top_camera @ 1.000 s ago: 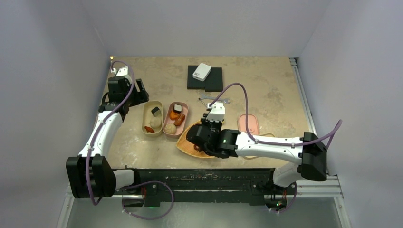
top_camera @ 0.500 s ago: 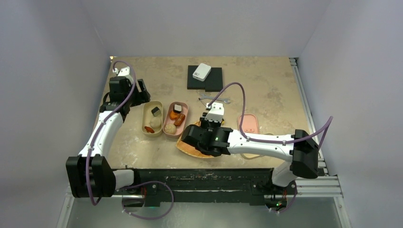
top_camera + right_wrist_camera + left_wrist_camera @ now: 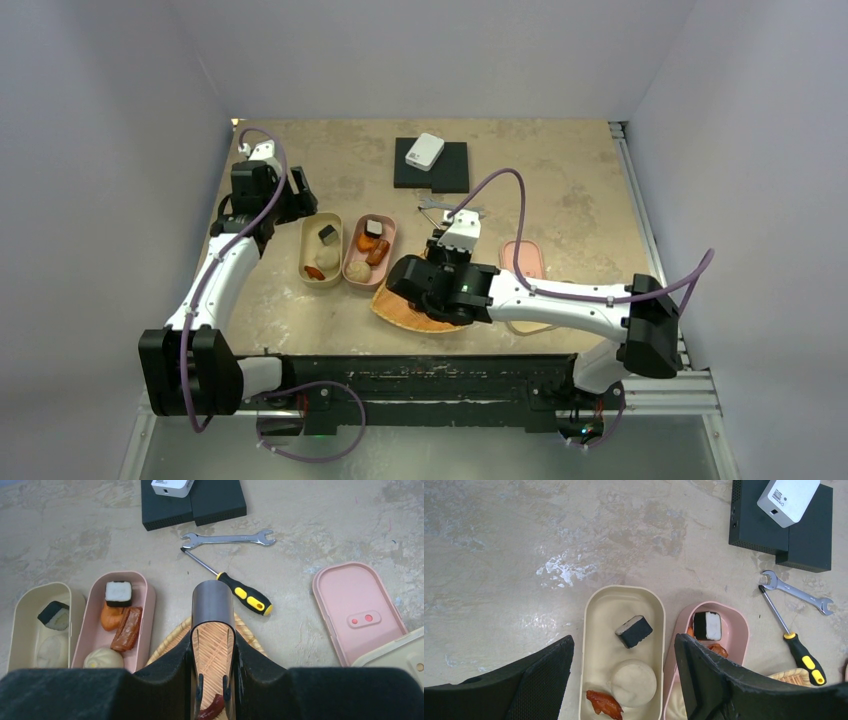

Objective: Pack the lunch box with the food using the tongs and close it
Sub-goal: Adjust the fake food on the plate.

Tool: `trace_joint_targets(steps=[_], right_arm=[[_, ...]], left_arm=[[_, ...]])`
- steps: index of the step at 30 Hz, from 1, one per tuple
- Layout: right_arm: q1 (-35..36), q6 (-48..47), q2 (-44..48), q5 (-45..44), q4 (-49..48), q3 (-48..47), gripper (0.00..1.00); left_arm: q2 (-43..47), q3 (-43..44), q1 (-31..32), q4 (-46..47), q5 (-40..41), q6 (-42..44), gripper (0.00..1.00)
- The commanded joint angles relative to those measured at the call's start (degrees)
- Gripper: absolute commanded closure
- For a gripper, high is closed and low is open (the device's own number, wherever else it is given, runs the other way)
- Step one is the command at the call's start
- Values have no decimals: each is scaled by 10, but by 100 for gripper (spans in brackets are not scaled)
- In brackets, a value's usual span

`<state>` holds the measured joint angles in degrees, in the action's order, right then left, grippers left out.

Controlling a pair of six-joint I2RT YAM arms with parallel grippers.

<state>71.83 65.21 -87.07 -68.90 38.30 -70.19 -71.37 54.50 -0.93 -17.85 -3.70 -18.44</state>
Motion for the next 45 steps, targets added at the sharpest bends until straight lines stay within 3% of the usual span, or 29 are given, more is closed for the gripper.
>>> trace_joint_targets(steps=[1, 15, 23, 27, 34, 41, 45], right_arm=[[-6, 8, -13, -35, -7, -11, 71], [-11, 84, -88, -35, 78, -57, 70], [-12, 33, -27, 1, -36, 5, 76], [-12, 12, 14, 11, -106, 51, 87], [-12, 10, 45, -10, -126, 71, 98], [-11, -6, 65, -12, -116, 69, 98], [-16, -69, 106, -13, -156, 95, 96]], left_arm=[[2, -2, 4, 16, -5, -1, 28], [5, -3, 4, 18, -6, 0, 28], [4, -3, 4, 18, -5, 0, 28], [4, -3, 4, 18, -4, 0, 28], [4, -3, 4, 18, -3, 1, 28], [31, -13, 90, 4, 13, 17, 28], [71, -31, 108, -43, -35, 1, 32]])
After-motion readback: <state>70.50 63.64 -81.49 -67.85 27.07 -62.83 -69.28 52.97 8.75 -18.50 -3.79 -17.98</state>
